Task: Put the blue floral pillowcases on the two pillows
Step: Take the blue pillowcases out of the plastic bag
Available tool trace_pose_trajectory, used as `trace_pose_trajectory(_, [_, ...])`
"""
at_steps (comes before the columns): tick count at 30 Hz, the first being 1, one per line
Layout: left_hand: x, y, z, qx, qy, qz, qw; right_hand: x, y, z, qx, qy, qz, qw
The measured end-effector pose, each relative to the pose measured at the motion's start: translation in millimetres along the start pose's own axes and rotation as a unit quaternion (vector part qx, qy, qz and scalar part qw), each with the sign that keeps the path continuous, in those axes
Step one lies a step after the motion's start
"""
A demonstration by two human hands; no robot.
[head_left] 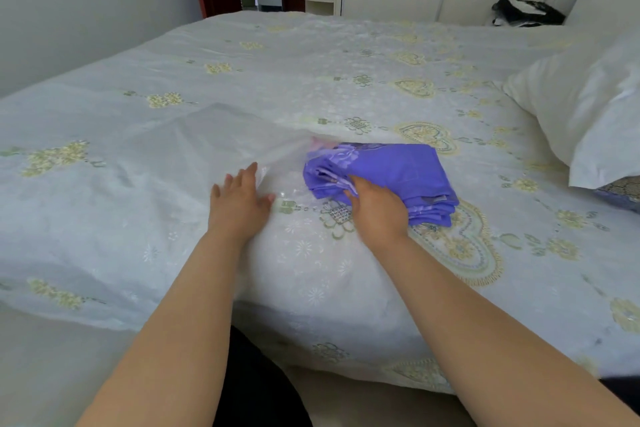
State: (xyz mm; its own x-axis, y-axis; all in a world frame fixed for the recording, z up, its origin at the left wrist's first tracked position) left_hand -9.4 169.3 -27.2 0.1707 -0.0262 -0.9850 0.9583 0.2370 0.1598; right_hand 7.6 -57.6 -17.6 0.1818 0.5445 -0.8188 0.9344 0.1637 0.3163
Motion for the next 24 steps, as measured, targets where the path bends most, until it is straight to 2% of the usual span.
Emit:
trace_pose_trajectory(2, [0.1,3.6,-9.5,-0.042,-0.015,0.069,0.997,-1.2,-0.7,-1.1,0.031,0.026,0.031,0.999])
trace_pose_trajectory(5, [-8.3,-1.3,-18.6,-0.077,-0.120,0.182,0.973,1.8,5.2,-3.0,0.065,0.028,0.025,0.997])
trace_pose_trajectory(8, [-16.5,-6.1,-27.1,-0.118,-0.208,0.173,0.956,6.0,16.4,-6.6,0.106,0.004,-0.008,0.994])
trace_pose_trajectory(11, [-18.4,-9.2,-43.4,-0.179,-0.276,0.176,0.928,6.2,20.1,-5.4,0.116,0.076,0.037,0.990])
trace_pose_trajectory(13, [-18.4,-10.2,-55.8,-0.227,-0.315,0.193,0.901,7.8,14.9,-1.6,0.067,0.079,0.098,0.990])
trace_pose_trajectory(16, [-11.3,-8.1,-76.6,-0.322,-0.359,0.201,0.853,14.8,7.4,-1.5,-0.003,0.033,0.114,0.993])
trace_pose_trajectory(19, [-8.5,-8.6,-88.7,-0.425,-0.450,0.221,0.754,15.6,3.7,-23.1,-0.098,0.133,0.151,0.975])
trace_pose_trajectory(20, [-10.7,-10.5,-87.5,-0.439,-0.455,0.235,0.739,15.5,1.9,-36.9,-0.153,0.191,0.157,0.957])
trace_pose_trajectory(22, [-19.6,-16.0,-76.6,-0.414,-0.449,0.267,0.746,18.7,-2.0,-72.2,-0.243,0.270,0.126,0.923])
trace_pose_trajectory(24, [-24.8,-21.4,-62.0,-0.342,-0.421,0.271,0.795,26.2,0.2,-109.8,-0.272,0.290,0.053,0.916])
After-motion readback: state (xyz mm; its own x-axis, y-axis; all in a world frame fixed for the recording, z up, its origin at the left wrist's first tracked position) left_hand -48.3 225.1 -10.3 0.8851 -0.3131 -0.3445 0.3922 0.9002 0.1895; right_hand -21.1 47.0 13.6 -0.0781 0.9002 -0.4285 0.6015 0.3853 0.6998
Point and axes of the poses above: each hand's wrist, its own y-axis towards the middle knuckle, its own x-axis out of the palm, z = x × y, the point moved 1 cm from there along y, towards the middle knuckle, and after that the axes turned 15 degrees about y, right-handed, at the moved point
